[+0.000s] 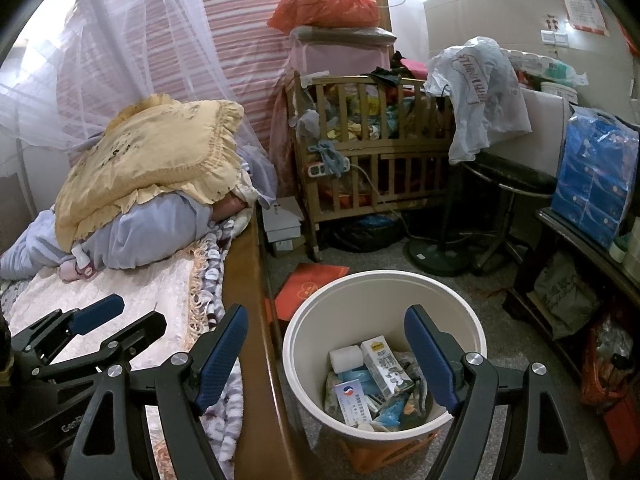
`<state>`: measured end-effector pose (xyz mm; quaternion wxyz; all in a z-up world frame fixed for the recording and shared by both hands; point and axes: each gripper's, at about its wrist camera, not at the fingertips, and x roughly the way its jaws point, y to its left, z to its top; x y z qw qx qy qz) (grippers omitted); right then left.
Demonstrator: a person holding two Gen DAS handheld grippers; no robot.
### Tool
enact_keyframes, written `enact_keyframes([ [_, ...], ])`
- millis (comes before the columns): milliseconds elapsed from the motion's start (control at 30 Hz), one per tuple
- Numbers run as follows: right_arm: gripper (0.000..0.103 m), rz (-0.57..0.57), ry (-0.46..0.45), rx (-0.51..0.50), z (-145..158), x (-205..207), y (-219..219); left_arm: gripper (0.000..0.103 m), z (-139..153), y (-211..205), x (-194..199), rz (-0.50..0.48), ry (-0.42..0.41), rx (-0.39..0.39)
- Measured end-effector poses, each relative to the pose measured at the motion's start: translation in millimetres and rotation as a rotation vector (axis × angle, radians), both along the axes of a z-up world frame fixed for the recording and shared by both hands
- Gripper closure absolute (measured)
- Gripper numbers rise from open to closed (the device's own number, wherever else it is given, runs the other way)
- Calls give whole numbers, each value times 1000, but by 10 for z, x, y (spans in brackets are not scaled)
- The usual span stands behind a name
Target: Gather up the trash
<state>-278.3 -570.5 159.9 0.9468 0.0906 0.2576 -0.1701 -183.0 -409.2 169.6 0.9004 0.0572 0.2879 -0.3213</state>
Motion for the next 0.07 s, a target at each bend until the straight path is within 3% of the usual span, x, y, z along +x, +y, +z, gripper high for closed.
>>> enact_keyframes([
  [67,24,5,3,-1,-9,7,31,43,-11,64,32,4,21,-5],
])
